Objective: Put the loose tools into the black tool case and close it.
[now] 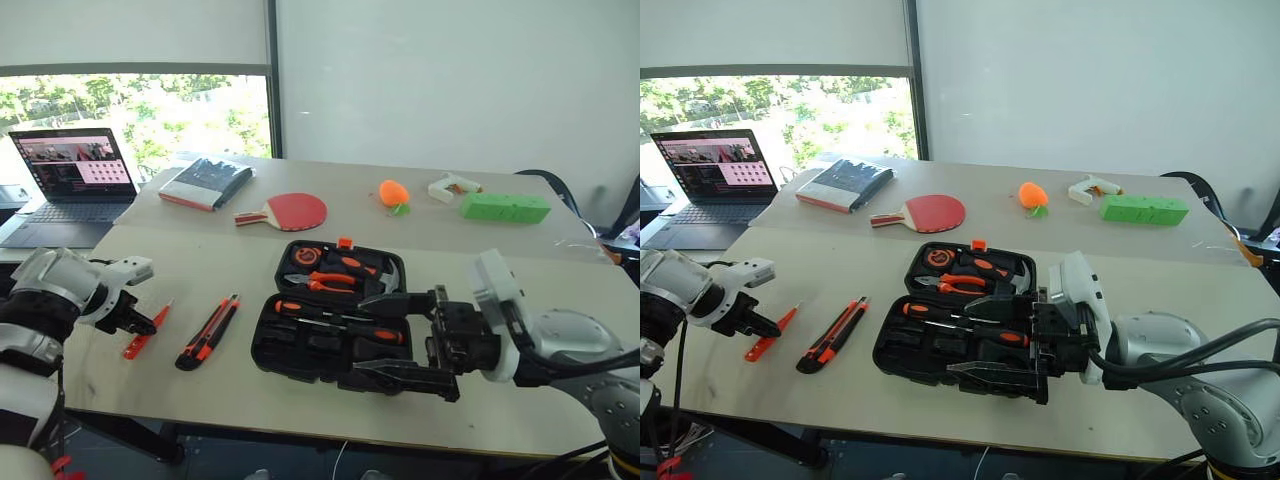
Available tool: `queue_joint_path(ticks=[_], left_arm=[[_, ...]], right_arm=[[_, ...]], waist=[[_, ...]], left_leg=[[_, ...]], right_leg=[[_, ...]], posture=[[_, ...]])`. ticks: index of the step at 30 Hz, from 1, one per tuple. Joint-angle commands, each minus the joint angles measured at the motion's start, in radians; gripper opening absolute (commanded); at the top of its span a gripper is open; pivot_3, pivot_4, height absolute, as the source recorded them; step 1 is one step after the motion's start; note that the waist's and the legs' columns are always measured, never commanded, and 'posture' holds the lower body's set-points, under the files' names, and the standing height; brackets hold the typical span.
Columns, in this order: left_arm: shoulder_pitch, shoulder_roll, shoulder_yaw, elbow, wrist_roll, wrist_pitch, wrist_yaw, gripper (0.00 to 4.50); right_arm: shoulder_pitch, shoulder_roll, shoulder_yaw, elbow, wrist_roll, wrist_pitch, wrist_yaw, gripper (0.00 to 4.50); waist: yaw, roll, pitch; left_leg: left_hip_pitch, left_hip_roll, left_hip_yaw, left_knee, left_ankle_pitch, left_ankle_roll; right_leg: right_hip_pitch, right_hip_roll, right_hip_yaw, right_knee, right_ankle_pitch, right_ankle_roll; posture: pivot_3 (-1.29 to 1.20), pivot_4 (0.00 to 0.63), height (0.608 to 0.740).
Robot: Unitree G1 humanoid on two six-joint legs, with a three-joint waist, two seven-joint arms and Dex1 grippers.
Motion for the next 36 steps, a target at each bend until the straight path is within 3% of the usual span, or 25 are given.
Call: queue_joint_path(ticks=[1,10,15,17,21,25,28,36], left_arm=[[-0.002,-0.031,-0.012,0.048,0.035,-0.039,-0.021,0.41],[-0.113,-0.046,0.030,0.169,0.137,-0.303,-0.011,0.41],[-0.254,-0.080,0.067,0.089,0.105,-0.618,-0.192,0.41],[-0.312,-0.128,0.063,0.085,0.095,-0.689,-0.270,0.41],[-0.429,-0.252,-0.062,0.068,0.065,-0.772,-0.308,0.41],[-0.451,-0.376,-0.155,0.020,0.055,-0.791,-0.308,0.41],[-0.425,-0.464,-0.173,-0.053,0.054,-0.710,-0.308,0.41],[-0.309,-0.456,-0.230,-0.286,0.094,-0.567,-0.308,0.41]], right_arm=[[-0.003,-0.014,-0.036,-0.027,0.025,-0.039,-0.014,4.50],[0.047,-0.058,-0.064,-0.002,0.007,-0.048,-0.024,4.50],[0.134,-0.146,-0.122,0.009,0.023,-0.020,0.016,4.50],[0.159,-0.169,-0.141,0.009,0.025,-0.027,0.024,4.50],[0.178,-0.177,-0.156,-0.003,0.027,-0.036,-0.004,4.50],[0.196,-0.158,-0.150,-0.031,0.032,-0.039,-0.056,4.50],[0.221,-0.144,-0.152,-0.062,0.043,-0.043,-0.100,4.50],[0.277,-0.118,-0.167,-0.103,0.074,-0.058,-0.182,4.50]], waist=[[0.000,0.001,0.000],[-0.001,0.000,-0.001],[0.010,-0.006,0.000],[0.012,-0.006,0.000],[0.014,-0.007,0.000],[0.003,-0.007,0.000],[-0.006,-0.007,0.000],[-0.028,-0.006,0.000]], left_leg=[[0.000,0.000,0.000,0.000,0.000,0.000],[0.002,-0.001,-0.002,0.001,0.002,0.003],[-0.012,0.001,-0.007,0.009,0.001,0.004],[-0.014,-0.001,-0.006,0.011,0.001,0.005],[-0.014,-0.005,-0.007,0.013,0.000,0.007],[-0.013,-0.006,-0.008,0.013,0.000,0.007],[-0.014,-0.007,-0.010,0.013,0.000,0.007],[-0.013,-0.008,-0.020,0.012,0.000,0.008]], right_leg=[[0.000,0.000,0.000,0.000,0.000,0.000],[0.004,0.000,-0.001,0.000,0.000,0.000],[-0.003,0.000,-0.007,0.000,0.001,0.001],[-0.003,-0.002,-0.006,-0.002,0.003,0.003],[-0.001,-0.004,-0.003,-0.003,0.003,0.007],[0.000,-0.004,0.000,-0.003,0.003,0.009],[-0.001,-0.003,0.000,-0.002,0.003,0.009],[-0.001,-0.002,0.002,-0.001,0.003,0.009]], posture=[[0.00,0.150,0.736],[0.00,0.150,0.736],[0.00,0.150,0.736],[0.00,0.150,0.736],[0.00,0.150,0.736],[0.00,0.150,0.736],[0.00,0.150,0.736],[0.00,0.150,0.736]])
